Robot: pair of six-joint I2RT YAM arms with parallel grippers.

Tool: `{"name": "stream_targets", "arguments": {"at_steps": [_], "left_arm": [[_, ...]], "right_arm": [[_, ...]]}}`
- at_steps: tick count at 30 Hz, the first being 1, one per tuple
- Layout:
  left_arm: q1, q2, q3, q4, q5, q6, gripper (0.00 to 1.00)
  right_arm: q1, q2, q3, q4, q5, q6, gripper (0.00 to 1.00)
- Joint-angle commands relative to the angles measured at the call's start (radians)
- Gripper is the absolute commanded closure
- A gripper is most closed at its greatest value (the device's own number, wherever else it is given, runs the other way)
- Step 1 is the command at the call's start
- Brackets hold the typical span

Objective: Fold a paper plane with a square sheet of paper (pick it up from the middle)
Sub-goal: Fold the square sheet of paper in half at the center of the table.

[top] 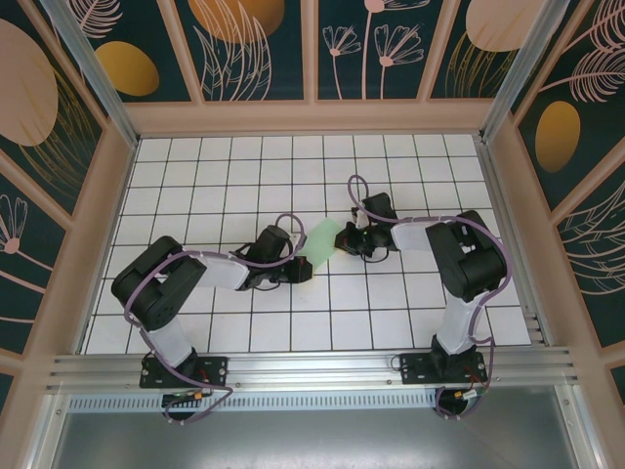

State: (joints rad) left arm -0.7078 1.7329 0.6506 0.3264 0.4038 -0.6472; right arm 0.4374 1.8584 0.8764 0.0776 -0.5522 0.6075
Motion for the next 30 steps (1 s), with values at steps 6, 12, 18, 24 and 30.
{"name": "stream_targets", "arguments": {"at_steps": [6, 12, 18, 24, 30], "left_arm": [[-0.007, -0.006, -0.08, -0.286, -0.001, 0.02, 1.0], [-0.007, -0.012, -0.072, -0.341, -0.021, 0.059, 1.0], [-0.007, -0.074, -0.032, -0.382, -0.077, 0.059, 1.0], [-0.005, -0.186, 0.05, -0.382, -0.215, 0.055, 1.0], [0.02, -0.233, 0.113, -0.377, -0.394, -0.004, 0.93]], "right_arm": [[-0.019, 0.1, -0.049, -0.125, 0.195, -0.018, 1.0], [-0.019, 0.092, -0.045, -0.126, 0.198, -0.023, 1.0], [-0.017, 0.078, -0.008, -0.149, 0.202, -0.037, 1.0], [0.006, 0.024, 0.096, -0.202, 0.211, -0.076, 1.0], [0.075, -0.06, 0.186, -0.229, 0.236, -0.072, 1.0]]}}
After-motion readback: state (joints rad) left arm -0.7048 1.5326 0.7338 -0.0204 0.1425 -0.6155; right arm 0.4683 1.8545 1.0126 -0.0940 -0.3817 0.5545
